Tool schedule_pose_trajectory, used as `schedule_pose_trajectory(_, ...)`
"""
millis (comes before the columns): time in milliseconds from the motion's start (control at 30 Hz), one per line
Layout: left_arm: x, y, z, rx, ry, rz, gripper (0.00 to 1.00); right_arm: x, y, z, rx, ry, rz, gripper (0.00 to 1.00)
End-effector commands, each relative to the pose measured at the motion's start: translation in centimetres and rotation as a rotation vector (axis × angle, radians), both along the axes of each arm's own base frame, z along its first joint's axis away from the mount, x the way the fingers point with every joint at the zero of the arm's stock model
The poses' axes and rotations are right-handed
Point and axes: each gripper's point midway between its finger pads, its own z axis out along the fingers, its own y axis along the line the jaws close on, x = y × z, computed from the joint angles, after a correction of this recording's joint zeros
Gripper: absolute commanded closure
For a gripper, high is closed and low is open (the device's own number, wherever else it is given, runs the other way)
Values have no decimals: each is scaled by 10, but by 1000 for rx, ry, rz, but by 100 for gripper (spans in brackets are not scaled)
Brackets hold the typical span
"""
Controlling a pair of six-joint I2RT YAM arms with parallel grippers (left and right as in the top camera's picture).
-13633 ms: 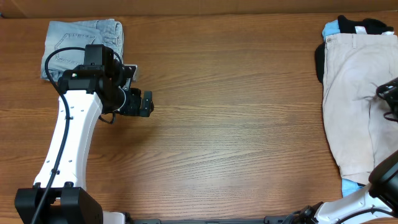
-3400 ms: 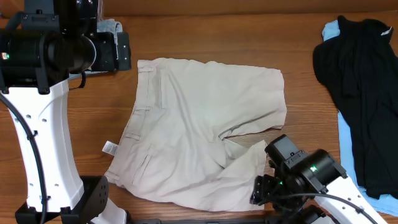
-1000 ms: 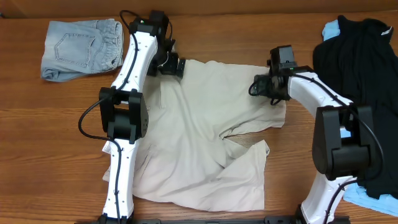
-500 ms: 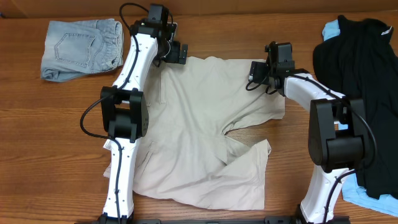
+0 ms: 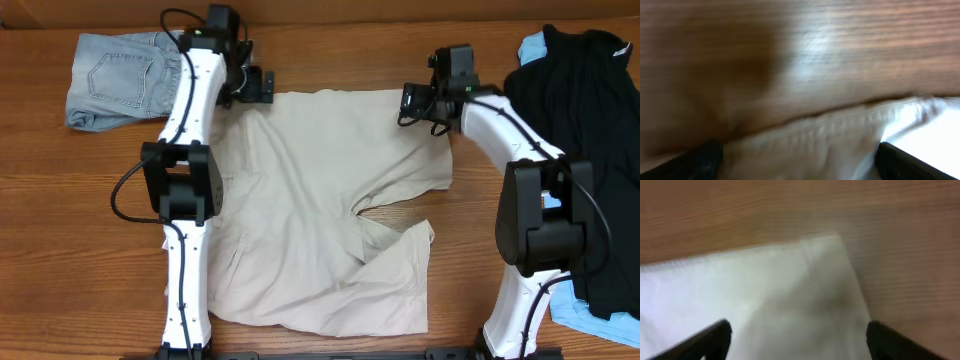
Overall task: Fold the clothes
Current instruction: 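Pull the waistband upward with both grippers to spread the shorts flat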
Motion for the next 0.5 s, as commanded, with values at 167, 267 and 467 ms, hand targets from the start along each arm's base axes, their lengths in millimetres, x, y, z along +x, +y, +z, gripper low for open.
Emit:
schedule_pose_trajectory(167, -25, 18, 93, 17, -25, 34, 0, -32, 11, 58, 76, 188, 13, 3)
schedule_pose_trajectory(267, -47, 22, 95, 44, 50, 30, 0, -55, 12, 53, 81, 287, 16, 2)
schedule_pose_trajectory(467, -57, 36, 57, 99, 167, 116, 2, -77, 9, 32, 72, 379, 11, 4)
